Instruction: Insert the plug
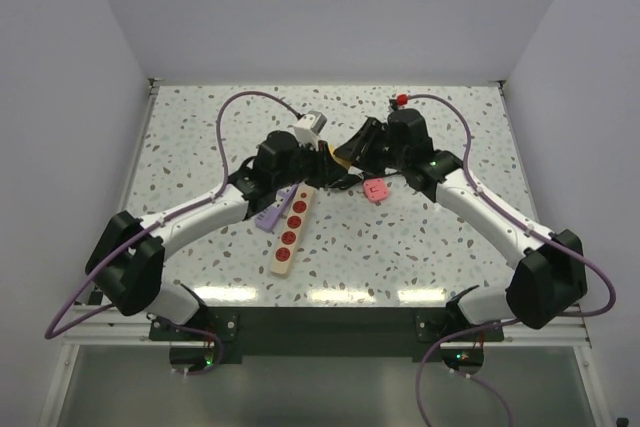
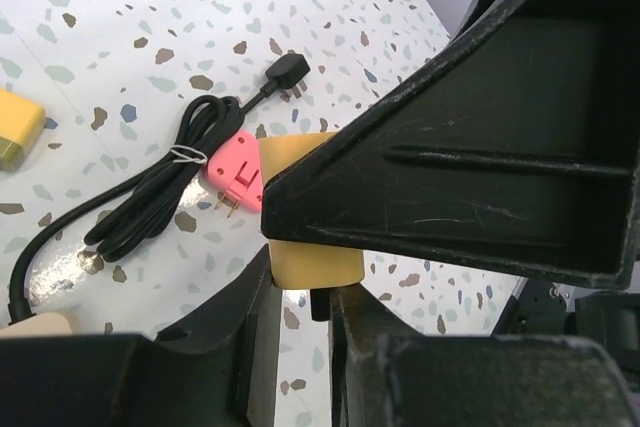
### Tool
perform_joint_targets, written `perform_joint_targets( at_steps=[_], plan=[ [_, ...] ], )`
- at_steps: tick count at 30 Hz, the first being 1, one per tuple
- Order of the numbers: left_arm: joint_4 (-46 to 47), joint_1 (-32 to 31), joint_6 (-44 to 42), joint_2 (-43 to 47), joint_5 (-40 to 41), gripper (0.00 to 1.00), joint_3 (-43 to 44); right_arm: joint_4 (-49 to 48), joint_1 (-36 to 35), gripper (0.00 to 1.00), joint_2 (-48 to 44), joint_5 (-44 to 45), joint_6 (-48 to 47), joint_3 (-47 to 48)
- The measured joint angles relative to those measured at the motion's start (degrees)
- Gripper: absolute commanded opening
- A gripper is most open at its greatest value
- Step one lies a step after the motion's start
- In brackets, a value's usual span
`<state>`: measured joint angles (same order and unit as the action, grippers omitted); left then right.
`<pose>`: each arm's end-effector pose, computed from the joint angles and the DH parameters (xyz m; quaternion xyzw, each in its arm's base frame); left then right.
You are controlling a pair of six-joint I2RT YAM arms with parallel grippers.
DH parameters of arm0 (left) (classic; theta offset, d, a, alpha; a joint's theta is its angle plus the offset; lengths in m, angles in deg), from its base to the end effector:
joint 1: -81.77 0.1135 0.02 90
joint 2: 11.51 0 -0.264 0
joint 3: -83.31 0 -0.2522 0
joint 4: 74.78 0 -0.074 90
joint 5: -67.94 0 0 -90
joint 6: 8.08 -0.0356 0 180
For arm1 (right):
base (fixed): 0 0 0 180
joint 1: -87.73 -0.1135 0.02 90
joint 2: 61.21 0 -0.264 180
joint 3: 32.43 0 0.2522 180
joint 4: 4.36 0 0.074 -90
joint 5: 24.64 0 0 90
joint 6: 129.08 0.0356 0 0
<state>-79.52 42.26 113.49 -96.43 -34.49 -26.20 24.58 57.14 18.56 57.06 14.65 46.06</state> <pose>0.2602 -0.2245 0.2779 0.1187 0.8039 -0.4067 0.4175 0.2725 0.1671 0.3127 0.1381 0.8544 0.3801 0.3263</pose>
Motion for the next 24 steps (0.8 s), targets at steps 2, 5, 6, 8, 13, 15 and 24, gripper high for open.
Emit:
perform_joint_targets(
  at_steps=[2, 5, 6, 8, 13, 15, 24],
  plan=[
    [0.9, 0.0, -1.3, 1.0, -0.9, 0.0, -1.4, 0.3, -0.2, 0.47, -0.6, -0.5, 0.0, -0.5],
    [1.7, 0.0, -3.5, 2.3, -2.2, 0.0, -2.9, 0.9, -0.7, 0.53, -1.3, -0.9, -0.1, -0.6],
    [1.7, 0.0, -4.2, 2.6, -2.6, 0.0, -3.1, 1.2, -0.8, 0.57, -1.5, -1.3, -0.6, -0.6],
    [1.7, 0.2, -5.7, 3.0, -3.4, 0.0, -3.7, 2.3, -0.9, 0.62, -1.8, -2.6, -2.3, -0.6],
    [1.4, 0.6, -8.9, 4.1, -4.9, 0.0, -5.3, 4.8, -1.2, 0.74, -1.8, -5.4, -4.8, -0.6],
    [1.0, 0.6, -10.2, 4.5, -5.3, 0.0, -5.4, 5.0, -0.8, 0.75, -1.8, -6.3, -5.3, -0.6],
    [0.9, 0.8, -13.2, 5.4, -8.0, 0.0, -5.4, 4.6, 3.0, 0.75, -1.8, -11.2, -6.2, -0.6]
  ],
)
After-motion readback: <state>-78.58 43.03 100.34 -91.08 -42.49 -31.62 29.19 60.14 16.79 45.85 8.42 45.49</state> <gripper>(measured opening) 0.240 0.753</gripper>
